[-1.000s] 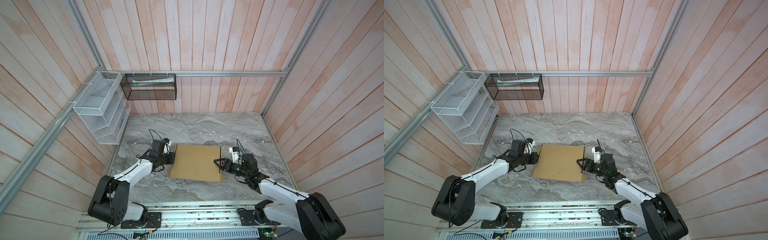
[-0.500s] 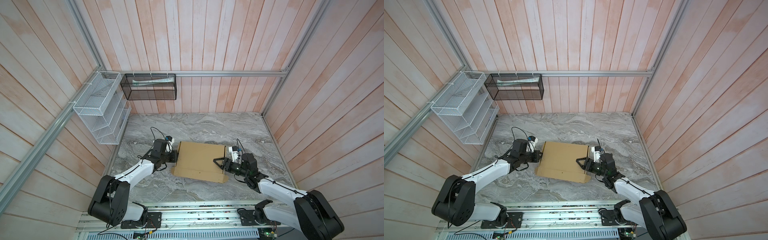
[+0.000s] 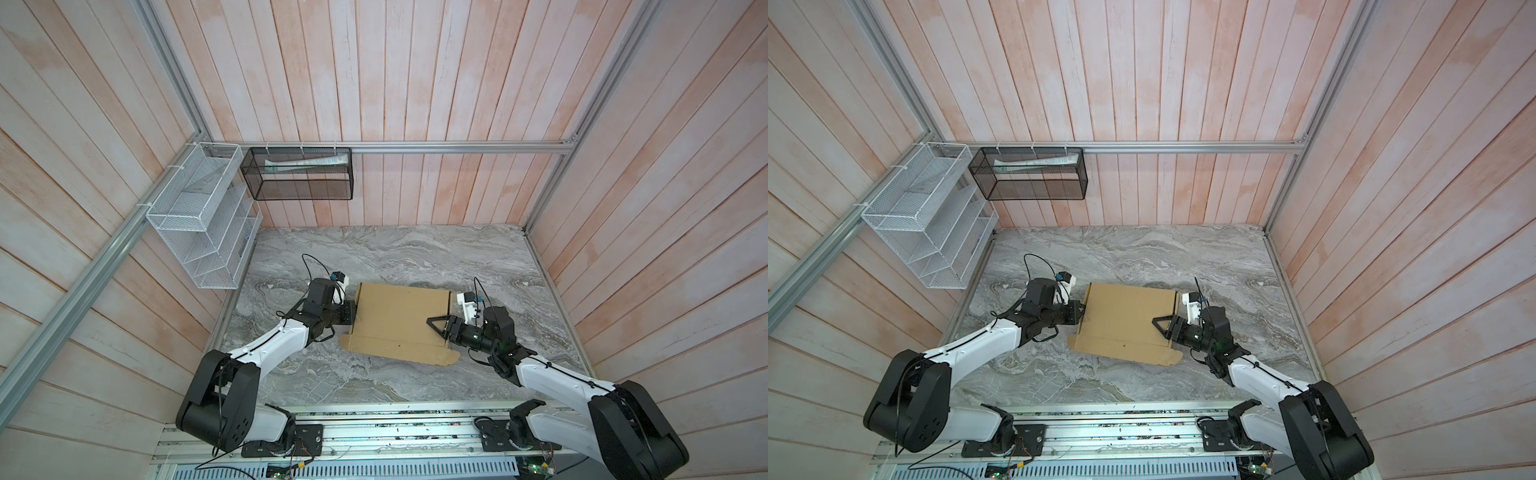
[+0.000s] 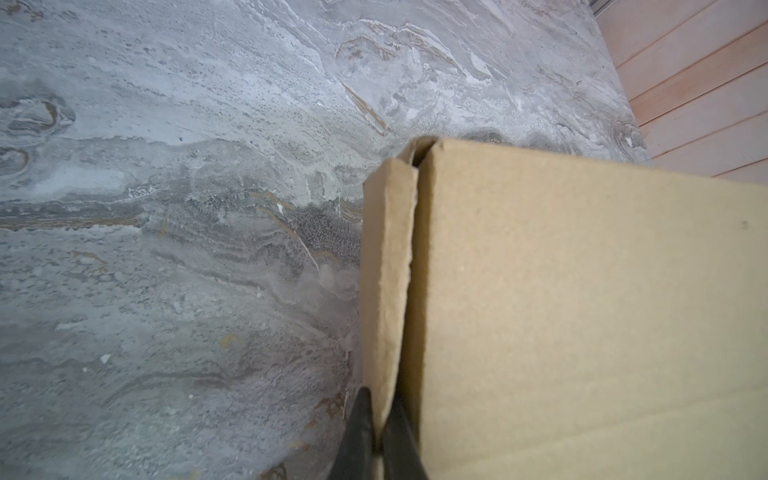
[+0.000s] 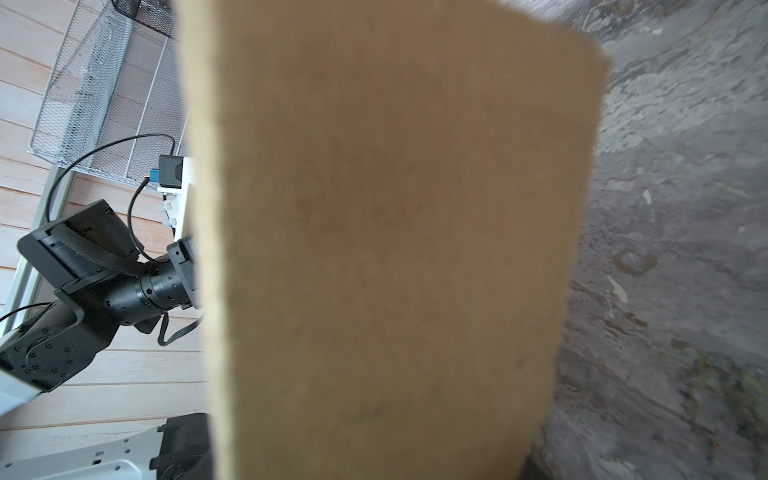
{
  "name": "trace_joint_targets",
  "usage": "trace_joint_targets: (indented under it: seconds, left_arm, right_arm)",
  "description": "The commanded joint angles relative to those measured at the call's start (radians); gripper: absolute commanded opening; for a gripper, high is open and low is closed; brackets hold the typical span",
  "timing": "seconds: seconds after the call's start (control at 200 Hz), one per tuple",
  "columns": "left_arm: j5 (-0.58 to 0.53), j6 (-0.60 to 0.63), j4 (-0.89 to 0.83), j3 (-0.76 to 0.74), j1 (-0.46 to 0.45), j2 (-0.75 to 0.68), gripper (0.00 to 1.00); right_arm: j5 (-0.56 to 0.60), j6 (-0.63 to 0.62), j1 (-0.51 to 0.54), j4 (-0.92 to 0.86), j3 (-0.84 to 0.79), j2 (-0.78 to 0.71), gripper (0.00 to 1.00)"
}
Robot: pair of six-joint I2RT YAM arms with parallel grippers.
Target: Fold the paper box
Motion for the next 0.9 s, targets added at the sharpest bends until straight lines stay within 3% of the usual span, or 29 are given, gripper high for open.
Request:
trace_joint_targets:
  seconds: [0.0, 0.19, 0.565, 0.735, 0.895]
  left_arm:
    - [0.025, -0.008, 0.035, 0.005, -0.013, -0.003, 0.15]
    - [0.003, -0.002, 0.002, 0.032, -0.012, -0.006, 0.26]
    - [-0.024, 0.008, -0.041, 0.061, -0.007, -0.048, 0.31]
    - [-0.014, 0.012, -0.059, 0.056, 0.035, -0.096, 0.35]
    - [0.004, 0.016, -0.057, 0.043, 0.085, -0.147, 0.44]
  right_arm:
    - [0.017, -0.013, 0.0, -0.013, 0.001, -0.006, 0.59]
    - [0.025, -0.016, 0.0, -0.015, -0.001, -0.005, 0.55]
    - [0.037, -0.021, 0.0, -0.013, -0.004, 0.005, 0.5]
    - [0.045, -0.021, 0.0, -0.015, -0.007, -0.011, 0.49]
    - [0.044, -0.022, -0.002, -0.028, -0.002, -0.042, 0.48]
